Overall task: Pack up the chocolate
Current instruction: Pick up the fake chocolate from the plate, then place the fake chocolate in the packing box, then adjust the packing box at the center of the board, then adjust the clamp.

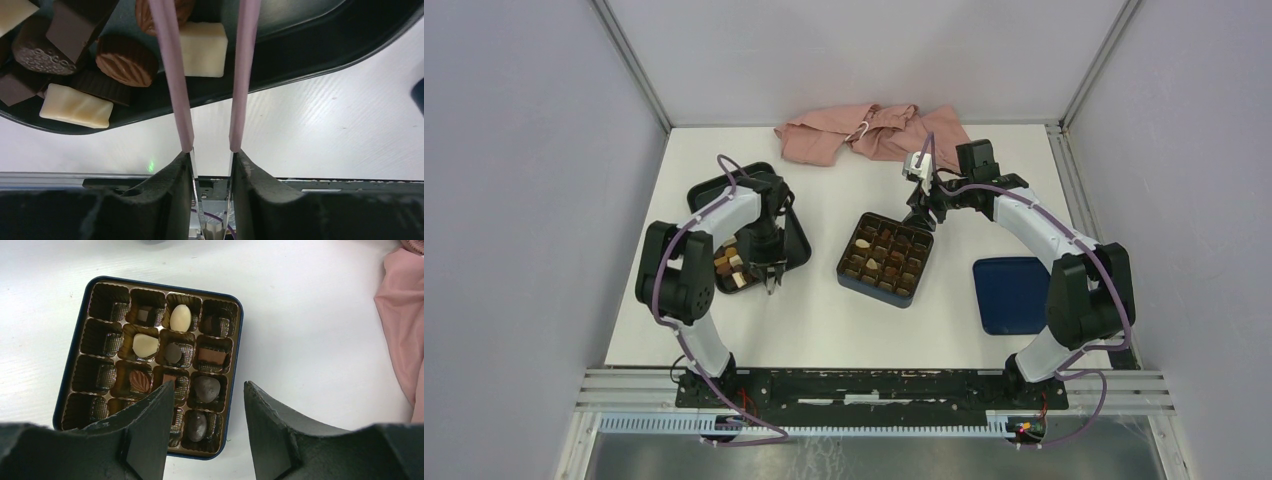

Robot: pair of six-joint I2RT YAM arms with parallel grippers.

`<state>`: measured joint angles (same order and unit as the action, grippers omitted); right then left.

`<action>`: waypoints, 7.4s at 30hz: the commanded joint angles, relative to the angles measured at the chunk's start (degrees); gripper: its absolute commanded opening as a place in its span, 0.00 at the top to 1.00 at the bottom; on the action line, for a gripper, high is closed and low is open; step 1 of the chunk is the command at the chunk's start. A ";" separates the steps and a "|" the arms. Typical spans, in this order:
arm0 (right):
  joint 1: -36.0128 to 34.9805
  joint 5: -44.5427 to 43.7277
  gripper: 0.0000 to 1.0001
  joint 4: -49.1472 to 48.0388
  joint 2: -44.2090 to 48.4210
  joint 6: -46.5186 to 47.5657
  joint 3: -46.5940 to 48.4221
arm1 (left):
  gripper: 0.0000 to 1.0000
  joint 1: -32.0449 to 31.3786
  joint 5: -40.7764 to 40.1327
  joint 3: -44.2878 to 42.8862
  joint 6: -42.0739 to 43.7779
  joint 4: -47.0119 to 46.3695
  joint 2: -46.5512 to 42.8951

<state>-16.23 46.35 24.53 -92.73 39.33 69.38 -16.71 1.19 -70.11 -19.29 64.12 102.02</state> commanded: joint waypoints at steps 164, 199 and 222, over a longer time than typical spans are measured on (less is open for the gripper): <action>-6.85 -20.20 1.00 -16.12 -4.43 -12.85 -3.90 | 0.62 -36.85 -4.93 1.98 -12.94 -21.65 -19.33; 7.50 -30.22 0.92 -41.46 0.27 -64.27 -26.48 | 0.60 -14.89 1.26 13.77 -8.06 -22.86 -34.58; 4.85 -33.77 0.75 -42.37 6.40 -65.98 -28.61 | 0.60 -14.42 -0.73 12.77 -7.69 -21.25 -36.35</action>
<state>-11.25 10.74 -14.35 -89.17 -25.32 39.48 -31.46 1.54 -55.33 -28.49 43.31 67.70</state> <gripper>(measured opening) 0.228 0.400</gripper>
